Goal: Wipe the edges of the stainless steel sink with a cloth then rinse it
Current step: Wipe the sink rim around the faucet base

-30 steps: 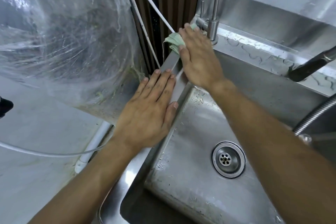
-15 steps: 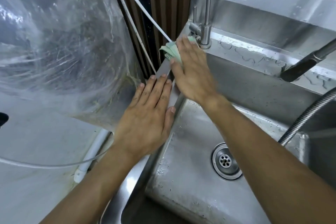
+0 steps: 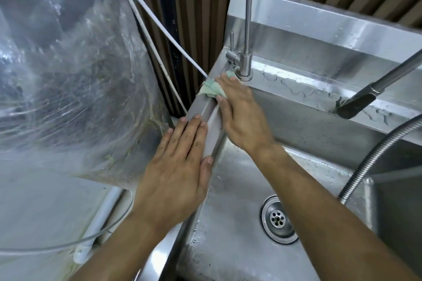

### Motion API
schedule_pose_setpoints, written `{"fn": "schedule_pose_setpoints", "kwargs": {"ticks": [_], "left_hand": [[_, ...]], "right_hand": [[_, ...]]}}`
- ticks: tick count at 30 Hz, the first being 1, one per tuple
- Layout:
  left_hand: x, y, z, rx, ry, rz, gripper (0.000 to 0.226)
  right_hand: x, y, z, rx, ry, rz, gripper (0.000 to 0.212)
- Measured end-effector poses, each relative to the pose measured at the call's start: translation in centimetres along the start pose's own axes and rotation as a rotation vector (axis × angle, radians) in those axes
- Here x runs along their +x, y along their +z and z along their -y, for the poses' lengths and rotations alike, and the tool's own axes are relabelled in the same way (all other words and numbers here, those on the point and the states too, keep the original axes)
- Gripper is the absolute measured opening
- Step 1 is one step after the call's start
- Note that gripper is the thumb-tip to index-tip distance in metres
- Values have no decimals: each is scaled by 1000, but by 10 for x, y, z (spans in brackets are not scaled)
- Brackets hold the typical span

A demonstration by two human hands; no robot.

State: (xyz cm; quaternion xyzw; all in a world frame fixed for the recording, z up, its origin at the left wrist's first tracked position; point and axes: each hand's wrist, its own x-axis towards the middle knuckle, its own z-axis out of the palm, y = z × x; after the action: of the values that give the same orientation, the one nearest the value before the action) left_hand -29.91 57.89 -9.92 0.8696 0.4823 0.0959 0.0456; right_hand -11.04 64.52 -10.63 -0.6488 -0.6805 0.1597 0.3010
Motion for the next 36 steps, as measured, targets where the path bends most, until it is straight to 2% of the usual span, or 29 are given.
{"fn": "schedule_pose_setpoints", "kwargs": {"ticks": [2,3,5,7,8,10,12,14,16,18,22,25,30,33,36], "left_hand": [[12,-7,-4,-58,-23,-15,56],[23,-10,-6,-75,-14,-38,51],[52,-10,-10,-103,25,-70,44],[87,-6,-13,-101,69,-34,49],[104,-3,-14,-79,68,17,54],[128,5,-13,-8,22,129,62],[136,12,-11,54,-6,175,68],[135,15,-11,72,-7,173,72],[132,14,-11,72,-12,176,71],[133,12,-11,67,-13,192,67],[131,9,-12,48,2,193,69],[130,8,-12,36,-6,185,73],[144,9,-12,31,2,139,65],[153,9,-7,30,48,122,69],[151,13,-4,-12,29,170,64]], "right_hand": [[-18,-14,-1,68,88,-61,42],[-26,-25,1,153,179,-173,40],[-29,-57,6,364,282,-521,35],[-17,-89,10,368,191,-792,35],[-5,-100,9,298,112,-847,38],[33,-112,3,89,-52,-785,45],[81,-113,-12,-210,-202,-546,50],[115,-105,-33,-623,-346,-314,54],[129,-96,-49,-937,-492,-221,60],[124,-100,-59,-1088,-579,-124,64],[89,-154,-86,-1218,-734,79,65],[91,-180,-91,-1283,-816,166,63],[139,-140,-72,-1417,-941,116,65],[155,-117,-55,-1480,-941,72,67],[140,-125,-67,-1438,-903,82,65]]}}
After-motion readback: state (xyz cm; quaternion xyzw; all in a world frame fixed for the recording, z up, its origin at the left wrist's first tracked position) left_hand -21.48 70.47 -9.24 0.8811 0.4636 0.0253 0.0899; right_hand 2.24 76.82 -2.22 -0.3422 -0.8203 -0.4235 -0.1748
